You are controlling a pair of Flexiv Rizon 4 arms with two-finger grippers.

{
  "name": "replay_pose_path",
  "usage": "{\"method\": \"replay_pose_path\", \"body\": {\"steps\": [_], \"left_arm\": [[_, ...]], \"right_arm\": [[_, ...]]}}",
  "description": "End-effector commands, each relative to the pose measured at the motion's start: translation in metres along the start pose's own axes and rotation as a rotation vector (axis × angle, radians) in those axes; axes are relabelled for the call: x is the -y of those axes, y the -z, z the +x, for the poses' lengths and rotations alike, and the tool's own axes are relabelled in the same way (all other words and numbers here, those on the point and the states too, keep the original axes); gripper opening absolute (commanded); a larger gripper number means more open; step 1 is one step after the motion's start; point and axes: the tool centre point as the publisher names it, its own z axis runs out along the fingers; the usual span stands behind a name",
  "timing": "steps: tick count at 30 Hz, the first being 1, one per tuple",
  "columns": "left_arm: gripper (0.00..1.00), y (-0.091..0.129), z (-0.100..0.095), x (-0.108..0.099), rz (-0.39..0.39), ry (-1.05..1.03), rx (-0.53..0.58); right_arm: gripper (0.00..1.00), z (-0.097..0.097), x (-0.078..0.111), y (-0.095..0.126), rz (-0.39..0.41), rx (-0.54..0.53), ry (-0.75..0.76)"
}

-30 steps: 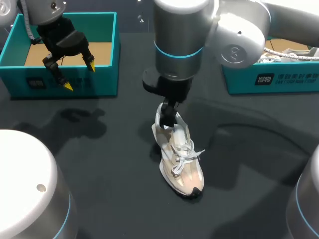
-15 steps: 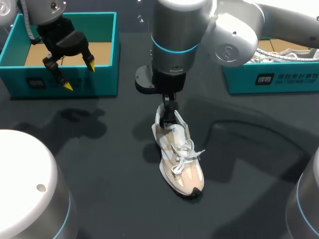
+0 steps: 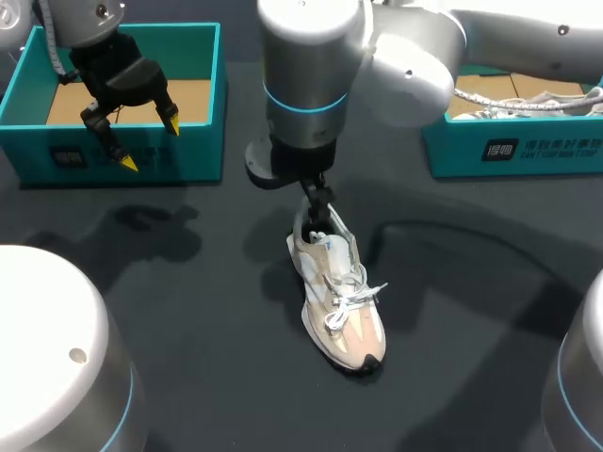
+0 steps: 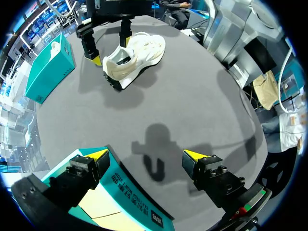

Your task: Take the shoe out of the shoebox, open the shoe tongue, remove and reinsert the insole, then place the shoe into the shoebox

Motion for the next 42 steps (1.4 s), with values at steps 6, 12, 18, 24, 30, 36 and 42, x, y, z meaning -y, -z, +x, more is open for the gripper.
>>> {"method": "replay_pose_path", "body": {"steps": [6,12,18,24,30,36,42], "left_arm": [[1.00,0.000,0.001,0.000,-0.001,-0.001,0.001],[1.00,0.000,0.001,0.000,-0.001,-0.001,0.001],[1.00,0.000,0.001,0.000,-0.001,-0.001,0.001],[1.00,0.000,0.001,0.000,-0.001,-0.001,0.001],[1.00,0.000,0.001,0.000,-0.001,-0.001,0.001],[1.00,0.000,0.001,0.000,-0.001,-0.001,0.001],[1.00,0.000,0.001,0.000,-0.001,-0.001,0.001]], "right_arm": [[1.00,-0.014,0.010,-0.033,-0.004,-0.027,-0.003],[1.00,-0.014,0.010,-0.045,-0.009,-0.043,-0.029],[1.00,-0.011,0.010,-0.059,-0.016,-0.065,-0.056],[0.94,-0.008,0.010,-0.072,-0.032,-0.076,-0.070],[0.85,-0.007,0.008,-0.078,-0.040,-0.094,-0.085],[0.74,-0.009,0.004,-0.082,-0.026,-0.118,-0.106],[0.65,-0.009,0.005,-0.089,-0.023,-0.139,-0.124]]}}
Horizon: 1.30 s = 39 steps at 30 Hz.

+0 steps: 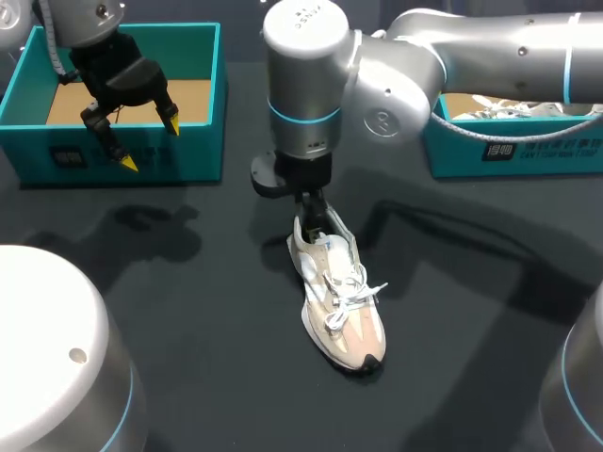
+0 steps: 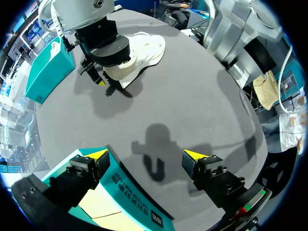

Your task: Take the shoe out of the shoebox, open the shoe tongue, remove and reinsert the insole, then place the shoe into the shoebox

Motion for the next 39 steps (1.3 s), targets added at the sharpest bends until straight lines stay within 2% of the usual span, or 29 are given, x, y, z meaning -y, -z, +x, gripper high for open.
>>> {"method": "replay_pose_path", "body": {"steps": [1,9,11,13,19,25,31,39], "left_arm": [[1.00,0.000,0.001,0.000,-0.001,-0.001,0.001],[1.00,0.000,0.001,0.000,-0.001,-0.001,0.001],[1.00,0.000,0.001,0.000,-0.001,-0.001,0.001],[1.00,0.000,0.001,0.000,-0.001,-0.001,0.001],[1.00,0.000,0.001,0.000,-0.001,-0.001,0.001],[1.00,0.000,0.001,0.000,-0.001,-0.001,0.001],[1.00,0.000,0.001,0.000,-0.001,-0.001,0.001],[1.00,0.000,0.001,0.000,-0.001,-0.001,0.001]], "right_arm": [[0.64,-0.004,-0.003,-0.007,0.002,-0.016,-0.009],[0.44,-0.001,-0.001,-0.012,-0.008,-0.026,-0.037],[0.27,0.001,0.001,-0.012,-0.010,-0.025,-0.050],[0.00,0.004,0.004,-0.011,-0.010,-0.022,-0.061],[0.00,0.011,0.012,0.001,-0.001,0.004,-0.084],[0.00,0.015,0.026,0.027,0.026,0.041,-0.078],[0.00,0.012,0.041,0.061,0.053,0.069,-0.040],[0.00,-0.007,0.068,0.118,0.070,0.104,0.015]]}}
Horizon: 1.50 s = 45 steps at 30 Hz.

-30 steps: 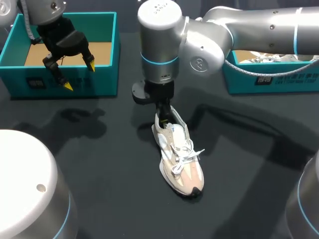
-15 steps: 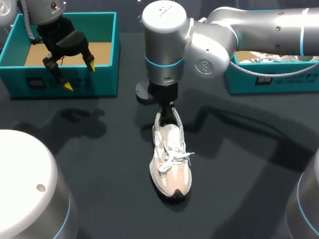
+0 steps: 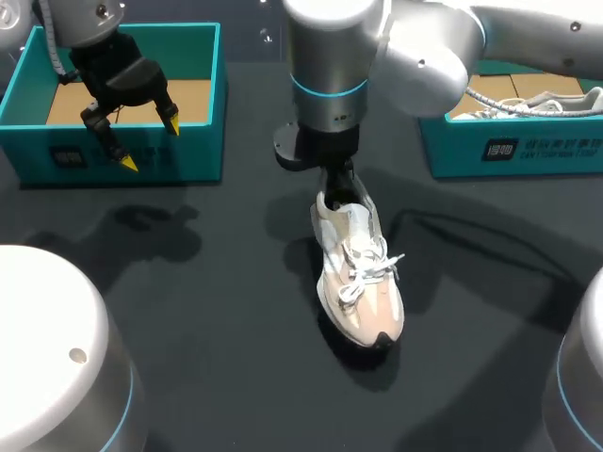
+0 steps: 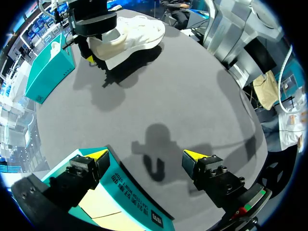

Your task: Take the shoe out of the shoebox, open the shoe tongue, remove and reinsert the insole, then place the shoe into the shoebox

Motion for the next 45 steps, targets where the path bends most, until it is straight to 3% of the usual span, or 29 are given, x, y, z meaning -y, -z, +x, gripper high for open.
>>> {"method": "replay_pose_path", "body": {"steps": [1,4,20,25,33,36,44,45], "left_arm": [[1.00,0.000,0.001,0.000,-0.001,-0.001,0.001],[1.00,0.000,0.001,0.000,-0.001,-0.001,0.001],[1.00,0.000,0.001,0.000,-0.001,-0.001,0.001],[1.00,0.000,0.001,0.000,-0.001,-0.001,0.001],[1.00,0.000,0.001,0.000,-0.001,-0.001,0.001],[1.00,0.000,0.001,0.000,-0.001,-0.001,0.001],[1.00,0.000,0.001,0.000,-0.001,-0.001,0.001],[1.00,0.000,0.001,0.000,-0.001,-0.001,0.001]], "right_arm": [[0.00,-0.008,0.027,0.055,-0.003,-0.002,0.003],[0.00,-0.012,0.041,0.085,-0.009,0.003,-0.032],[0.00,-0.012,0.041,0.085,-0.009,0.003,-0.032],[0.00,-0.025,0.080,0.115,0.035,0.020,-0.026],[0.00,-0.073,0.145,0.177,0.109,0.042,0.009],[0.00,-0.095,0.173,0.187,0.137,0.051,0.011],[0.00,-0.163,0.255,0.186,0.196,0.048,-0.038],[0.00,-0.163,0.255,0.186,0.196,0.048,-0.038]]}}
